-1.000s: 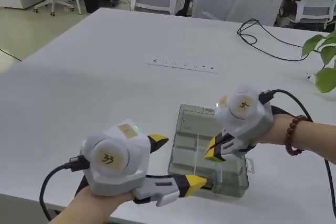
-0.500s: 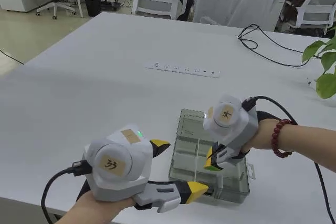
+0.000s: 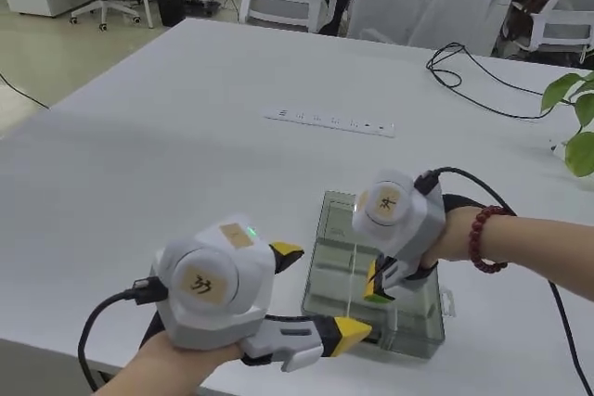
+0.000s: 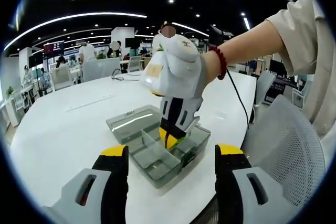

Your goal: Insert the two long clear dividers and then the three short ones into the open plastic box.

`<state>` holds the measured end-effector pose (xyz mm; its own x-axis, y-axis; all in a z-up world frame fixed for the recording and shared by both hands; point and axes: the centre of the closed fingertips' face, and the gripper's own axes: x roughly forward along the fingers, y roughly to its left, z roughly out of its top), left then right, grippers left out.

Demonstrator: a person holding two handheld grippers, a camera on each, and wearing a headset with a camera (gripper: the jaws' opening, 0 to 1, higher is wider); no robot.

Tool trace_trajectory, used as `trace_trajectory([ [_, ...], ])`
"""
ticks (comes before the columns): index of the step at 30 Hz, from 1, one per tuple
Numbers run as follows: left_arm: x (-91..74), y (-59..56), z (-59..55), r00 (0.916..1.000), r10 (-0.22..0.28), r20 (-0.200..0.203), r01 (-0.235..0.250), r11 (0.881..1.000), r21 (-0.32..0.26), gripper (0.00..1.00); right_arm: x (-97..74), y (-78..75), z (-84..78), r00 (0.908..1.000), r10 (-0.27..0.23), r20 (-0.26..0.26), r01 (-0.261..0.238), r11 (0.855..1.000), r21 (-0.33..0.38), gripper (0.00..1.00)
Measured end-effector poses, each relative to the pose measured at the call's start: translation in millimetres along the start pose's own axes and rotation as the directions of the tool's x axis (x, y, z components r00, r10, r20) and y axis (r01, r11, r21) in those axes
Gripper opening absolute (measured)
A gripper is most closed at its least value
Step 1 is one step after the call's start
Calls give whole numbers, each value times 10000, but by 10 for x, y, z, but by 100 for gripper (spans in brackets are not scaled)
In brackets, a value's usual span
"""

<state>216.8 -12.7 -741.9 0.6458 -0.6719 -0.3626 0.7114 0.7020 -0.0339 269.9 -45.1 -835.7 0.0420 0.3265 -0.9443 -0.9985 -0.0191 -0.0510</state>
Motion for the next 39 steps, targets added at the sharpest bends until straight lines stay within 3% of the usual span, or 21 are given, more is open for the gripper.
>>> trace_trajectory([
  [6, 2, 0, -7, 10000, 16, -46, -15, 10000, 25, 68, -26, 36, 35, 9992, 56, 402, -57, 10000, 16, 9],
  [12, 8, -5, -11, 10000, 16, -86, -16, 10000, 33, 71, -172, 27, 126, 9934, -93, 1146, 55, 9994, 336, 19],
  [20, 8, 15, -9, 9999, 103, -111, -103, 9999, -23, 75, -371, 54, 95, 9875, -211, 1563, 127, 9984, 550, 29],
  [30, 2, 0, -11, 9996, 79, -258, -81, 9999, -74, 78, -579, 103, -121, 9850, -252, 1705, 165, 9985, 523, 38],
  [39, -43, 39, 9, 9993, 274, -239, -279, 9994, -204, 81, -716, 141, -423, 9839, -313, 1759, 185, 9971, 743, 42],
])
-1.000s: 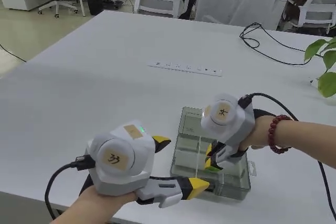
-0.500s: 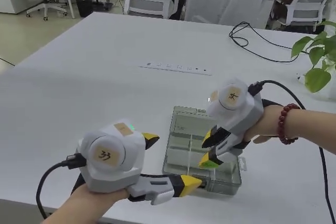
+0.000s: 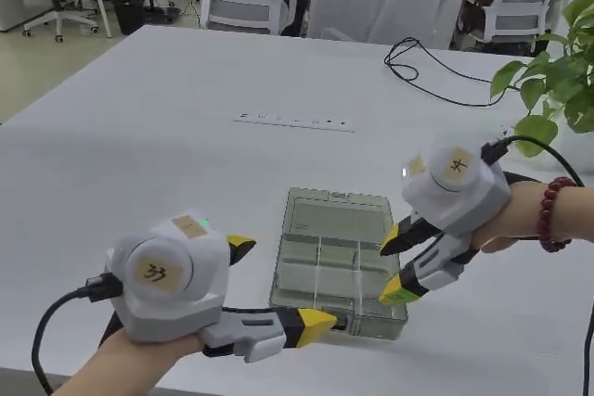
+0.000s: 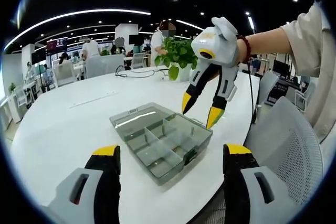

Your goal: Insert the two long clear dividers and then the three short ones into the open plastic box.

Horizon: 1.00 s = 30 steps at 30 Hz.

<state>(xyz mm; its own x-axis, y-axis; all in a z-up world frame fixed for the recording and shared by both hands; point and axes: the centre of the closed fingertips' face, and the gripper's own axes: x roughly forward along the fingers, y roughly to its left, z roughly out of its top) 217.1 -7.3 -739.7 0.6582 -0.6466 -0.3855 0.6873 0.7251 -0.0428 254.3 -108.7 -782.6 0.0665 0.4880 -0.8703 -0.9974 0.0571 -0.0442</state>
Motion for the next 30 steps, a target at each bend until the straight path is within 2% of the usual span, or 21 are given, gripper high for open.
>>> trace_trajectory([
  [7, 0, 1, -16, 9998, 110, -161, -109, 9999, 105, 82, -119, -2, -274, 9999, -89, -129, 92, 9997, 220, 45],
  [9, 6, -10, 4, 9999, 95, -72, -94, 9999, 108, 82, -154, -5, -374, 9997, -137, -201, 144, 9994, 327, 45],
  [16, 45, -23, 13, 9998, 132, -150, -129, 9997, 207, 85, -254, -13, -784, 9981, -235, -565, 280, 9965, 792, 47],
  [23, 84, -33, 18, 9997, 139, -216, -134, 9996, 243, 87, -344, -84, -1194, 9946, -441, -944, 564, 9895, 1328, 48],
  [30, 113, -26, 35, 9995, 183, -254, -177, 9995, 256, 88, -354, -92, -1447, 9916, -347, -1245, 539, 9865, 1547, 48],
])
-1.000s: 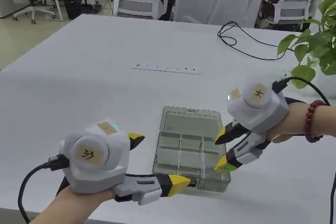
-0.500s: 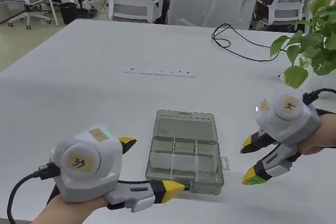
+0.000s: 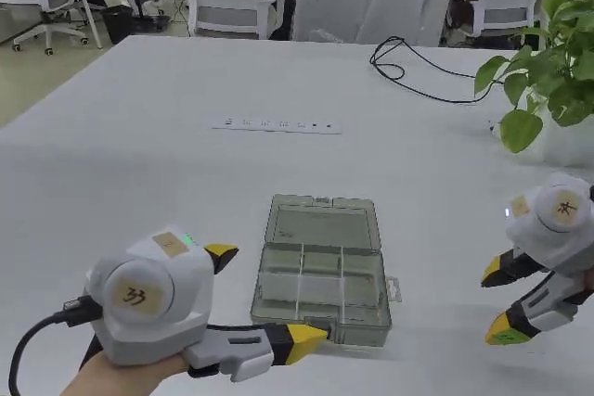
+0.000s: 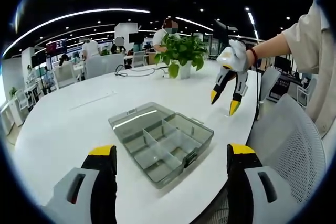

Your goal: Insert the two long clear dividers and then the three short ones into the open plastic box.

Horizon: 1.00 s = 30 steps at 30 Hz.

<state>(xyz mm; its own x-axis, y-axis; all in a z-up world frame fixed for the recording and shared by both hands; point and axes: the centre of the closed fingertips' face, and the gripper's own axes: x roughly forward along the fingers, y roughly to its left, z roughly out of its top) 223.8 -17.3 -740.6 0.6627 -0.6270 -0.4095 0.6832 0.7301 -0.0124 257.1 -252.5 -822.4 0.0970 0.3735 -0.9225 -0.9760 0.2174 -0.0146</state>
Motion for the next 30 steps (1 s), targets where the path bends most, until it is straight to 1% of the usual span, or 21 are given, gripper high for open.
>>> trace_trajectory([
  [5, 4, 15, 1, 10000, 73, -35, -73, 10000, 8, 88, 14, -35, -184, 9997, 64, -254, -60, 9999, 158, 49],
  [9, 7, 33, -5, 9999, 149, -54, -149, 9999, 17, 87, 17, -59, -338, 9985, 84, -545, -77, 9999, 139, 49],
  [14, 2, 55, 6, 9995, 306, -27, -306, 9995, 51, 86, 34, -83, -470, 9967, 91, -812, -82, 9999, 119, 48],
  [16, 1, 55, 8, 9995, 320, -70, -320, 9994, 93, 85, 43, -70, -518, 9954, 201, -934, -197, 9998, 48, 48],
  [19, -9, 64, 5, 9990, 402, -185, -398, 9990, 227, 83, 54, -75, -576, 9937, 242, -1094, -253, 9996, -88, 47],
  [20, -12, 66, 10, 9989, 427, -172, -423, 9988, 233, 83, 55, -80, -601, 9929, 226, -1169, -255, 9994, -232, 47],
  [22, -19, 63, 28, 9990, 433, -60, -432, 9989, 184, 83, 62, -85, -632, 9921, 245, -1227, -273, 9994, -216, 45],
  [26, -28, 66, 46, 9988, 492, 25, -493, 9986, 165, 81, 67, -86, -669, 9917, 247, -1262, -290, 9991, -321, 43],
  [28, -34, 69, 46, 9986, 535, -8, -535, 9984, 197, 81, 68, -99, -667, 9922, 242, -1220, -273, 9993, -238, 42],
  [30, -39, 72, 38, 9984, 565, -47, -564, 9982, 208, 80, 63, -97, -682, 9924, 200, -1214, -246, 9990, -361, 41],
])
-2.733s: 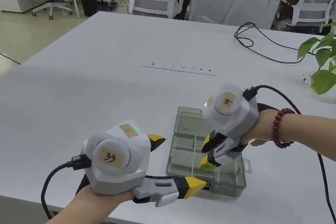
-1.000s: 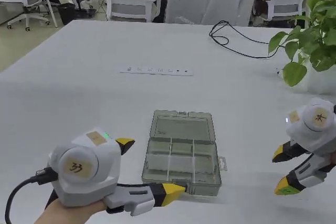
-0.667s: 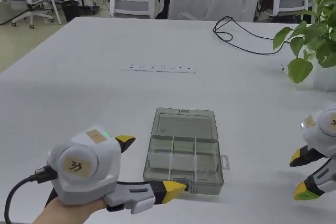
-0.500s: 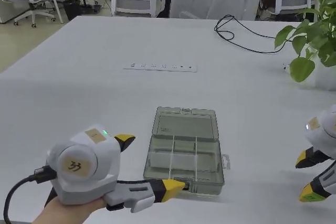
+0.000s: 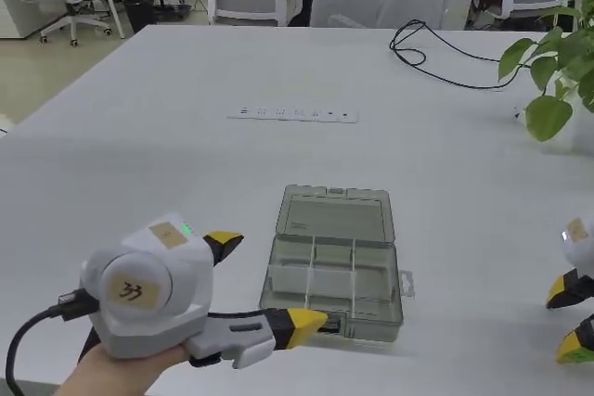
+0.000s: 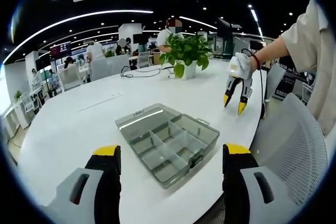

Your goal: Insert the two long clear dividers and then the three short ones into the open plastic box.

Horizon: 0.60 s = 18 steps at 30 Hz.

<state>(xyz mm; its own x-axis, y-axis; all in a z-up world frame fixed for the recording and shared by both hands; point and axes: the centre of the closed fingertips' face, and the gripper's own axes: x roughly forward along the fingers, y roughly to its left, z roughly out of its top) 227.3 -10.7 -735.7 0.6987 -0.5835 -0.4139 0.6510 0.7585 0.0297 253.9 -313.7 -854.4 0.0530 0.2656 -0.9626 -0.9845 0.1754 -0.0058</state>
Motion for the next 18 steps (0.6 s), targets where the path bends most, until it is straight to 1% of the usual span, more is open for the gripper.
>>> trace_trajectory([
  [2, -4, 0, -4, 10000, 18, 2, -18, 10000, -26, 80, 0, 1, -18, 10000, -48, -58, 48, 9999, -119, 40],
  [4, -8, 3, -9, 10000, 44, 1, -44, 10000, -38, 79, -2, 8, -25, 10000, -42, -74, 41, 10000, -76, 38],
  [5, -9, 0, -16, 10000, 38, -26, -38, 10000, -45, 79, -16, 40, -8, 10000, -44, -73, 43, 9999, -129, 37],
  [8, -12, -10, -22, 10000, 14, -47, -14, 10000, -2, 78, -35, 67, 7, 9999, -110, -86, 110, 9999, 1, 34],
  [11, -19, -14, 2, 10000, 19, 56, -19, 10000, -70, 76, -48, 104, 28, 9999, -121, -47, 122, 9999, 84, 33],
  [18, -42, -16, 14, 10000, 80, 44, -80, 10000, -2, 76, -73, 150, 45, 9997, -250, -24, 251, 9994, 244, 32],
])
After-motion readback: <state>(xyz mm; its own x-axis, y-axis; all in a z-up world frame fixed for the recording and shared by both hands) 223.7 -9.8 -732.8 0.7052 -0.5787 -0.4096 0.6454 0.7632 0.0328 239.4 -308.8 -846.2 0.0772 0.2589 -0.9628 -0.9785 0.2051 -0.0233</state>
